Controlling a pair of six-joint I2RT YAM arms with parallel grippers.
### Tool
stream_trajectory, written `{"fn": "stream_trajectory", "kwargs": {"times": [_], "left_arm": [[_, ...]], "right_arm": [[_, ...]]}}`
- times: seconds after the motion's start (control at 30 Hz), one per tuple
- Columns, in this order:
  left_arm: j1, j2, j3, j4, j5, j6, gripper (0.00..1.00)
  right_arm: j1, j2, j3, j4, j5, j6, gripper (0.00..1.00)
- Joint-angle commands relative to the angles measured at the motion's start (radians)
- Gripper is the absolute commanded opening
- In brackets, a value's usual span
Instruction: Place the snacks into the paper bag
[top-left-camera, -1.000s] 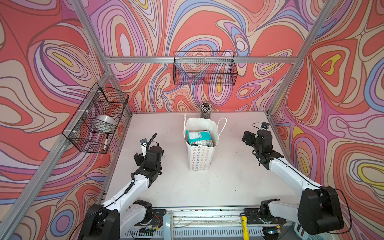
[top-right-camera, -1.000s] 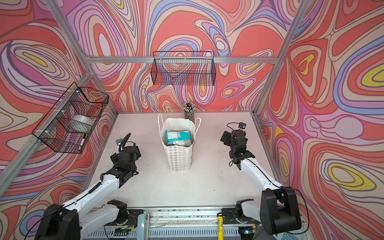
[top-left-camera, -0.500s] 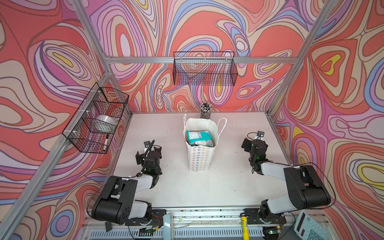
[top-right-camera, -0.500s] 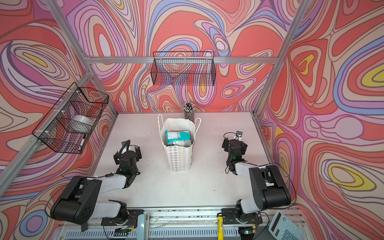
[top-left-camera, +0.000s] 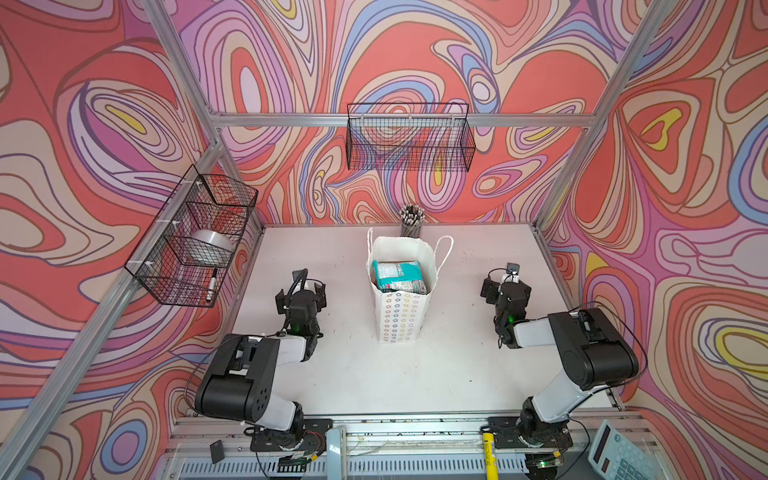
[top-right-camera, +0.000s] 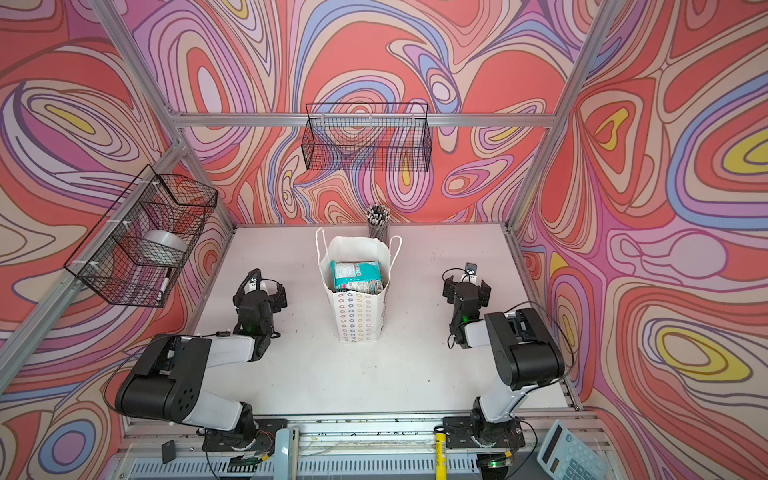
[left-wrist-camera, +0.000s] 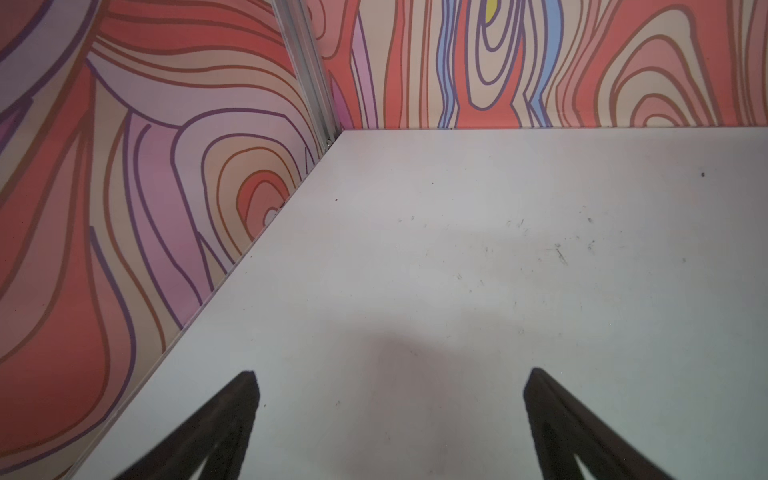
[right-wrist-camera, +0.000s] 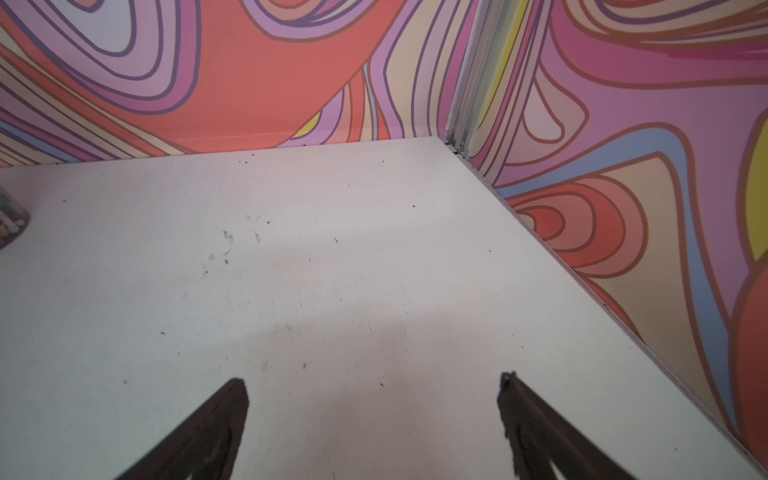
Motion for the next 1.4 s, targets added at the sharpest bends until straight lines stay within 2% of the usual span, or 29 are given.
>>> {"fn": "stream_trajectory", "kwargs": {"times": [0.0, 0.13, 0.2, 0.23, 0.27, 0.43, 0.5, 0.57, 0.6, 0.63, 0.67, 0.73, 0.8, 0.9, 1.3, 1.37], "left_arm": [[0.037, 0.012, 0.033, -0.088, 0.122, -0.015, 1.0], [0.037, 0.012, 0.031, -0.084, 0.123, -0.016, 1.0], [0.037, 0.014, 0.032, -0.084, 0.122, -0.016, 1.0], [0.038, 0.014, 0.032, -0.084, 0.123, -0.016, 1.0], [0.04, 0.016, 0.035, -0.086, 0.126, -0.019, 1.0], [0.074, 0.01, 0.021, -0.075, 0.183, -0.043, 1.0], [0.081, 0.015, 0.011, -0.067, 0.216, -0.042, 1.0], [0.081, 0.052, -0.051, 0.097, 0.195, -0.045, 1.0], [0.07, 0.058, -0.049, 0.109, 0.178, -0.034, 1.0], [0.065, 0.037, -0.027, 0.026, 0.174, -0.04, 1.0], [0.062, 0.034, -0.027, 0.018, 0.17, -0.04, 1.0], [0.048, 0.057, -0.043, 0.099, 0.152, -0.01, 1.0], [0.046, 0.038, -0.039, 0.052, 0.154, -0.022, 1.0], [0.021, 0.056, -0.062, 0.138, 0.148, 0.019, 1.0], [0.02, 0.054, -0.049, 0.105, 0.167, 0.025, 1.0], [0.034, 0.054, -0.036, 0.079, 0.201, 0.02, 1.0]], "right_arm": [[-0.005, 0.006, 0.014, 0.008, -0.07, -0.033, 0.98], [-0.015, 0.005, 0.004, 0.023, -0.12, -0.038, 0.99], [-0.038, 0.004, -0.014, 0.052, -0.199, -0.035, 0.98], [-0.064, 0.014, -0.039, 0.097, -0.283, -0.037, 0.98], [-0.07, 0.058, -0.073, 0.223, -0.324, -0.05, 0.98], [-0.095, 0.047, -0.033, 0.105, -0.404, -0.042, 0.98], [-0.1, 0.045, -0.031, 0.098, -0.413, -0.039, 0.98], [-0.1, 0.046, -0.034, 0.112, -0.411, -0.04, 0.98], [-0.1, 0.046, -0.032, 0.111, -0.406, -0.039, 0.98], [-0.1, 0.049, -0.034, 0.118, -0.404, -0.039, 0.98], [-0.1, 0.046, -0.034, 0.113, -0.402, -0.042, 0.98], [-0.1, 0.044, -0.036, 0.116, -0.394, -0.04, 0.98], [-0.1, 0.043, -0.037, 0.12, -0.39, -0.042, 0.98], [-0.1, 0.045, -0.037, 0.12, -0.391, -0.039, 0.98], [-0.1, 0.046, -0.032, 0.113, -0.395, -0.038, 0.98], [-0.1, 0.046, -0.03, 0.104, -0.399, -0.037, 0.98]]}}
